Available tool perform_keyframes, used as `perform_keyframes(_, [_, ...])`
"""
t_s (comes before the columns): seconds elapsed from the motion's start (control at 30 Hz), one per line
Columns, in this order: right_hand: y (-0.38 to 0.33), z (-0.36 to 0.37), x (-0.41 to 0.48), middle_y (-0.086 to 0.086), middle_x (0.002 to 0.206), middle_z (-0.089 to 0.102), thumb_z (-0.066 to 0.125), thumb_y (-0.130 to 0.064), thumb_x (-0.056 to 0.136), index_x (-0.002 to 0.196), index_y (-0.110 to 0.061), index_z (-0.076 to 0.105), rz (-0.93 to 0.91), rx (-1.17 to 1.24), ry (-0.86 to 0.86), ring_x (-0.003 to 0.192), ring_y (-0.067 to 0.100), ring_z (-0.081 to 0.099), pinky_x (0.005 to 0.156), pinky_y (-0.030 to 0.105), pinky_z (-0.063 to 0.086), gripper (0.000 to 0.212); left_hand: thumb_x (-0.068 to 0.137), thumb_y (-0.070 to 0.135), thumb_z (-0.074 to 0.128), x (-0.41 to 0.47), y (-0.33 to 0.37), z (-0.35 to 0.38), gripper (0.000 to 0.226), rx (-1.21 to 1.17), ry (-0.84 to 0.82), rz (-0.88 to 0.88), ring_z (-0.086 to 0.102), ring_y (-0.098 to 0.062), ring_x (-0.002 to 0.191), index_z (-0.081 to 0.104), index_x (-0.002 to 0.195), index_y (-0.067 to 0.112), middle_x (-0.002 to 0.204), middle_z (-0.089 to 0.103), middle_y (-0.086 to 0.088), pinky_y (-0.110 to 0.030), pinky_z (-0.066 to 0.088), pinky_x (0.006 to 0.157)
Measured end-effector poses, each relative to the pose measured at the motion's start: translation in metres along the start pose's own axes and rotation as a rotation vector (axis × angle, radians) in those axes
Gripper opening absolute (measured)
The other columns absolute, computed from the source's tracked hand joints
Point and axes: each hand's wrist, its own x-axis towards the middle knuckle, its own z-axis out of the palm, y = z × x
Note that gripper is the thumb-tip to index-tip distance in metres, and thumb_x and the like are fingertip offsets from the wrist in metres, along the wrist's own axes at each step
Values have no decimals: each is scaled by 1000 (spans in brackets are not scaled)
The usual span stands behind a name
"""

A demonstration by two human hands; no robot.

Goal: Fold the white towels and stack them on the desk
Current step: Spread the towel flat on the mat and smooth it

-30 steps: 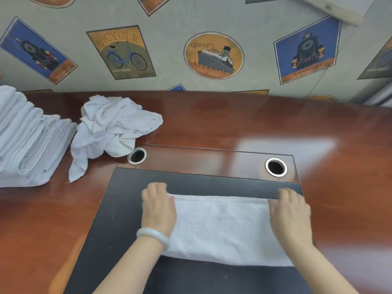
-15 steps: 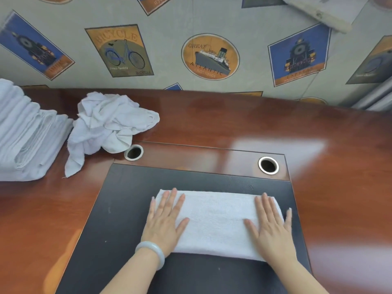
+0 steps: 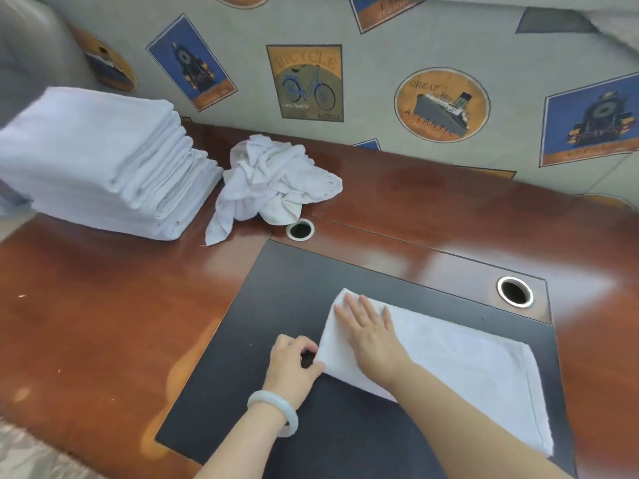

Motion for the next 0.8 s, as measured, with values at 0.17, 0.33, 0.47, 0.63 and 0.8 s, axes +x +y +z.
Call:
perform_keyframes(0.17, [-5, 10, 14, -5, 162, -20, 8, -25, 95, 156, -31, -6, 62, -14, -65, 148, 26, -22, 113, 57, -16, 63, 88, 22, 66, 7, 0, 1, 10, -8, -44, 3, 46, -11, 106, 61, 97, 22, 108, 41, 9, -14, 39, 87])
perform_keyframes(0.33, [3, 25, 10, -10, 162, -14, 4, -52, 91, 157, -34, 1, 41, -45, 17, 151, 21, -13, 115, 51, -16, 69, 93, 37, 57, 9, 4, -2, 16, 95, -87, -42, 42, -14, 101, 55, 88, 22, 99, 38, 7, -30, 46, 86])
perform_keyframes(0.47, [4, 37, 5, -4, 163, 17, 26, -49, 100, 156, -28, 23, 38, -119, 112, 150, 24, 13, 117, 55, 7, 60, 101, 39, 44, 11, -3, -6, 28, 235, -60, -96, 42, -15, 105, 52, 80, 21, 101, 42, 4, -36, 46, 90])
perform_keyframes(0.63, [2, 36, 4, -2, 163, 20, 26, -48, 99, 156, -25, 24, 16, -127, 141, 150, 24, 15, 117, 55, 7, 60, 101, 38, 46, 10, 13, -1, 19, 455, 40, -35, 40, -16, 107, 46, 98, 20, 111, 40, 3, -28, 43, 87])
perform_keyframes(0.8, [6, 22, -1, -5, 163, 7, 28, -23, 92, 155, -19, 24, 100, 178, 246, 152, 16, 2, 120, 38, -8, 64, 80, 30, 71, 27, 30, 29, 37, 631, 192, 528, 66, -19, 107, 68, 114, 13, 118, 66, -1, -31, 58, 82])
